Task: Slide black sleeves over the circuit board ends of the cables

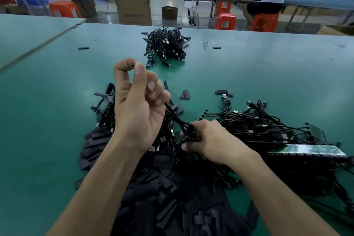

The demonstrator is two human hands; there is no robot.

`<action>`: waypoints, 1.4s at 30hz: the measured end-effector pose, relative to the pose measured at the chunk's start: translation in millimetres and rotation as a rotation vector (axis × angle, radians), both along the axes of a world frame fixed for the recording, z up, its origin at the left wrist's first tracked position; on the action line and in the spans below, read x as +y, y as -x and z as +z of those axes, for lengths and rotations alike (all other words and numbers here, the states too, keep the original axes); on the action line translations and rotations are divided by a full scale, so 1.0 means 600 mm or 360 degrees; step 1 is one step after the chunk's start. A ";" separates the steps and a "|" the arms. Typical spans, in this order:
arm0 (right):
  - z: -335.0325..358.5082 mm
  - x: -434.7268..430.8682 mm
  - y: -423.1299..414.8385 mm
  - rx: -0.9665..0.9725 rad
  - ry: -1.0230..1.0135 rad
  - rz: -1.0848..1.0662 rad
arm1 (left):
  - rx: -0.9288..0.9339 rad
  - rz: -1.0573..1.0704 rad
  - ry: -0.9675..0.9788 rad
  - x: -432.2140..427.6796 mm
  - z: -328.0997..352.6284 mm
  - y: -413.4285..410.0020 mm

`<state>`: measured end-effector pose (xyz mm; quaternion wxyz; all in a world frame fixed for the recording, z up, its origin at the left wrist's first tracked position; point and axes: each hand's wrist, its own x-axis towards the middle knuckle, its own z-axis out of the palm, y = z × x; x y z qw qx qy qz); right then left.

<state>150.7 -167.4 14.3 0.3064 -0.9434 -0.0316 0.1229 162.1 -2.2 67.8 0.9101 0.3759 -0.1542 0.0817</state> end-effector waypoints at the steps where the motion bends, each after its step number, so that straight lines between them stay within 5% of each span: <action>1: 0.002 0.003 0.000 -0.0019 0.0069 -0.0012 | 0.0000 0.0020 -0.0005 0.002 0.002 0.001; 10: 0.017 0.006 -0.009 -0.0096 0.0373 -0.0112 | 0.0051 0.0232 -0.0120 0.023 0.008 -0.004; 21: 0.022 -0.002 -0.020 -0.0236 0.0314 -0.0222 | 0.0090 0.0702 -0.0345 0.031 0.004 -0.011; 35: 0.011 -0.029 -0.013 -0.0377 0.0077 -0.0087 | 0.0096 0.0524 -0.0497 0.031 -0.011 -0.017; 42: 0.011 -0.034 -0.018 -0.0458 -0.0027 0.0009 | -0.0103 0.0568 -0.1188 0.024 -0.023 -0.016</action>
